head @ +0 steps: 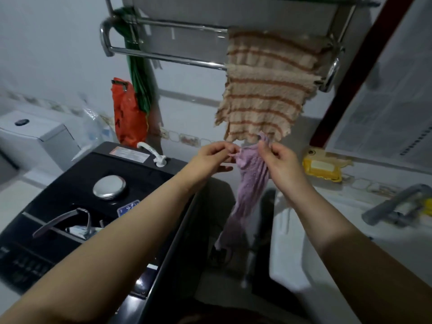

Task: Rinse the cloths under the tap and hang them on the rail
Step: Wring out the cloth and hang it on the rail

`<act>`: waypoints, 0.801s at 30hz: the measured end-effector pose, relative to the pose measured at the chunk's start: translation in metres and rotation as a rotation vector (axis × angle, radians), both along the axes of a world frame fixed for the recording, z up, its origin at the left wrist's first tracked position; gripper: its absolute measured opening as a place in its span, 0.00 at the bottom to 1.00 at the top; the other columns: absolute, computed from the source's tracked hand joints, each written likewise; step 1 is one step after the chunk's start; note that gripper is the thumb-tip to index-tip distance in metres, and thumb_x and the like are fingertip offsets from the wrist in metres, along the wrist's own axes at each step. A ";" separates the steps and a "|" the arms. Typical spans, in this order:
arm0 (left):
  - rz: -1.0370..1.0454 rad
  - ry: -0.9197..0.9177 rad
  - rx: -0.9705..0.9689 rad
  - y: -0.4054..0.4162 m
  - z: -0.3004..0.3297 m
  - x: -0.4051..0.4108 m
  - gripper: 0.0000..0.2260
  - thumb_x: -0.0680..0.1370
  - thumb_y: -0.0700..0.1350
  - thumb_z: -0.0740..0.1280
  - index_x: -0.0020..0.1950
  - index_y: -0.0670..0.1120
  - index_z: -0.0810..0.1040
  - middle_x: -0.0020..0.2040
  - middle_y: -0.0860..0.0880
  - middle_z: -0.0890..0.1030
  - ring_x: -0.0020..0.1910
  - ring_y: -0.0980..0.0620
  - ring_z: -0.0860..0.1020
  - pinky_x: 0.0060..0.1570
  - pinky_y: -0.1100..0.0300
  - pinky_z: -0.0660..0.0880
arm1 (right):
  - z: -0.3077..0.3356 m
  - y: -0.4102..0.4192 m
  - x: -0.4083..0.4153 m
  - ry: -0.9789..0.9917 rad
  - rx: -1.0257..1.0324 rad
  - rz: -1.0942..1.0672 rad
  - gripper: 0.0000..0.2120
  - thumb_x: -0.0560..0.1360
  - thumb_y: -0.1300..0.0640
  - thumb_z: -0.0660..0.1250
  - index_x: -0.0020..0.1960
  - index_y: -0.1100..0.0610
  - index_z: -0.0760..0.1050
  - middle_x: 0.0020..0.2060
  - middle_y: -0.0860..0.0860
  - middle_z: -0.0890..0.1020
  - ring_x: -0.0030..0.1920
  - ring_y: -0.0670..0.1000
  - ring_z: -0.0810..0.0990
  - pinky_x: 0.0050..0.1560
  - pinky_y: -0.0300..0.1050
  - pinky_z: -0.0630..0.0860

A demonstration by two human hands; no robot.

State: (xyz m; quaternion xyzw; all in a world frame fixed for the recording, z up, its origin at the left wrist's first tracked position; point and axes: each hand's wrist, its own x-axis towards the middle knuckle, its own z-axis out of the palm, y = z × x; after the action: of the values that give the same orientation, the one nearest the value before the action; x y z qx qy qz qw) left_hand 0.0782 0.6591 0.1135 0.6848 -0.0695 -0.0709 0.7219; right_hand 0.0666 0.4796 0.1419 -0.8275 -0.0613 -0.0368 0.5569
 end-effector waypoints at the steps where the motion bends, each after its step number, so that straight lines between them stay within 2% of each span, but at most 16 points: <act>1: -0.068 0.032 0.002 0.002 0.003 -0.001 0.15 0.78 0.56 0.61 0.57 0.49 0.80 0.56 0.44 0.81 0.55 0.47 0.79 0.60 0.49 0.74 | 0.005 0.004 0.000 0.008 0.019 -0.008 0.32 0.71 0.31 0.61 0.45 0.61 0.77 0.42 0.66 0.81 0.43 0.63 0.81 0.47 0.65 0.77; 2: -0.163 0.042 0.052 0.004 0.004 -0.002 0.20 0.78 0.60 0.59 0.63 0.49 0.76 0.60 0.44 0.79 0.59 0.48 0.78 0.62 0.51 0.74 | 0.009 0.009 0.000 0.021 0.058 -0.014 0.27 0.72 0.34 0.62 0.43 0.60 0.78 0.40 0.64 0.82 0.44 0.62 0.82 0.48 0.65 0.78; 3: -0.255 0.030 0.133 0.005 0.006 -0.007 0.21 0.78 0.61 0.58 0.64 0.50 0.74 0.61 0.47 0.79 0.60 0.52 0.78 0.62 0.55 0.74 | 0.014 0.014 0.000 0.048 0.122 -0.017 0.22 0.75 0.39 0.62 0.41 0.57 0.79 0.39 0.60 0.83 0.43 0.60 0.83 0.49 0.62 0.79; 5: -0.369 -0.028 0.268 0.004 0.008 -0.013 0.14 0.78 0.53 0.65 0.61 0.50 0.75 0.58 0.51 0.80 0.57 0.56 0.78 0.62 0.60 0.74 | 0.025 0.021 0.002 0.163 0.324 0.024 0.14 0.79 0.47 0.61 0.43 0.54 0.79 0.40 0.55 0.83 0.44 0.57 0.82 0.47 0.56 0.79; 6: -0.360 -0.048 0.274 0.004 0.009 -0.013 0.12 0.77 0.48 0.68 0.60 0.46 0.77 0.57 0.49 0.81 0.56 0.53 0.79 0.62 0.56 0.74 | 0.031 0.022 0.003 0.206 0.404 0.071 0.12 0.80 0.49 0.60 0.46 0.54 0.78 0.42 0.54 0.83 0.44 0.56 0.82 0.47 0.54 0.80; 8: -0.260 -0.059 0.192 0.008 0.011 -0.011 0.10 0.77 0.41 0.69 0.56 0.39 0.80 0.55 0.41 0.83 0.53 0.46 0.81 0.60 0.49 0.76 | 0.043 0.018 0.007 0.165 0.360 0.075 0.12 0.81 0.49 0.57 0.47 0.52 0.77 0.43 0.52 0.83 0.41 0.51 0.83 0.41 0.50 0.82; 9: -0.202 -0.061 0.140 0.013 0.014 -0.009 0.08 0.77 0.39 0.69 0.55 0.38 0.80 0.53 0.40 0.83 0.51 0.46 0.81 0.56 0.50 0.78 | 0.049 0.015 0.010 0.107 0.257 0.028 0.13 0.81 0.48 0.56 0.46 0.51 0.76 0.40 0.51 0.82 0.35 0.47 0.83 0.33 0.45 0.82; 11: -0.157 -0.088 0.090 0.024 0.023 -0.005 0.04 0.77 0.40 0.69 0.51 0.42 0.79 0.48 0.46 0.83 0.46 0.51 0.80 0.46 0.59 0.78 | 0.056 0.009 0.015 0.002 0.117 -0.077 0.14 0.82 0.47 0.53 0.45 0.51 0.73 0.32 0.49 0.79 0.21 0.41 0.76 0.19 0.35 0.71; 13: -0.175 -0.109 0.121 0.034 0.032 -0.006 0.06 0.75 0.44 0.70 0.46 0.47 0.74 0.41 0.51 0.79 0.40 0.55 0.77 0.38 0.64 0.72 | 0.058 0.007 0.018 0.045 0.228 -0.098 0.17 0.83 0.48 0.52 0.39 0.52 0.70 0.21 0.45 0.72 0.15 0.42 0.66 0.16 0.32 0.59; 15: -0.217 -0.076 0.161 0.039 0.034 -0.007 0.07 0.74 0.48 0.69 0.44 0.48 0.71 0.38 0.52 0.76 0.37 0.57 0.73 0.36 0.64 0.67 | 0.059 0.009 0.019 0.131 0.436 -0.069 0.18 0.82 0.54 0.54 0.34 0.53 0.67 0.17 0.44 0.67 0.16 0.42 0.61 0.18 0.31 0.55; 17: -0.291 -0.049 0.228 0.040 0.031 -0.008 0.07 0.74 0.49 0.68 0.47 0.47 0.74 0.40 0.51 0.76 0.38 0.55 0.73 0.39 0.61 0.66 | 0.065 0.015 0.015 0.153 0.564 0.022 0.16 0.82 0.55 0.56 0.36 0.53 0.71 0.22 0.46 0.73 0.24 0.44 0.69 0.23 0.34 0.65; 19: -0.362 -0.081 0.319 0.039 0.028 -0.008 0.09 0.75 0.48 0.68 0.51 0.44 0.78 0.44 0.47 0.77 0.43 0.50 0.73 0.45 0.55 0.67 | 0.073 0.020 0.012 0.173 0.657 0.157 0.15 0.81 0.46 0.55 0.51 0.54 0.76 0.37 0.48 0.80 0.40 0.47 0.80 0.44 0.41 0.77; 20: -0.358 -0.100 0.334 0.039 0.027 -0.007 0.11 0.76 0.47 0.68 0.52 0.41 0.78 0.46 0.45 0.78 0.45 0.48 0.74 0.49 0.51 0.69 | 0.076 0.020 0.012 0.170 0.637 0.203 0.21 0.78 0.40 0.55 0.59 0.53 0.74 0.44 0.49 0.80 0.48 0.49 0.81 0.52 0.46 0.77; 21: -0.301 -0.116 0.317 0.040 0.028 -0.006 0.11 0.77 0.46 0.67 0.52 0.38 0.78 0.46 0.43 0.78 0.46 0.47 0.75 0.54 0.48 0.71 | 0.079 0.019 0.014 0.132 0.535 0.245 0.26 0.74 0.34 0.56 0.61 0.52 0.74 0.46 0.48 0.81 0.51 0.50 0.81 0.55 0.50 0.76; 23: -0.061 -0.137 0.209 0.041 0.039 -0.004 0.08 0.80 0.43 0.63 0.51 0.38 0.76 0.45 0.42 0.77 0.46 0.46 0.76 0.58 0.42 0.73 | 0.083 0.013 0.014 0.005 0.124 0.252 0.23 0.66 0.33 0.66 0.51 0.50 0.77 0.42 0.45 0.82 0.44 0.46 0.81 0.50 0.45 0.75; 24: 0.090 -0.154 0.158 0.044 0.047 -0.002 0.08 0.81 0.43 0.61 0.49 0.40 0.76 0.44 0.42 0.76 0.44 0.46 0.76 0.54 0.42 0.75 | 0.084 0.007 0.015 -0.029 -0.112 0.252 0.20 0.65 0.37 0.72 0.48 0.50 0.75 0.40 0.44 0.81 0.41 0.44 0.80 0.45 0.40 0.75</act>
State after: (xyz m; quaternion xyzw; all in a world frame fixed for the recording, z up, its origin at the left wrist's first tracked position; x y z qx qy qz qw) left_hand 0.0762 0.7031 0.1606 0.7454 -0.0882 0.0095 0.6607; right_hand 0.0812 0.4869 0.2259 -0.8425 -0.1745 0.0250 0.5090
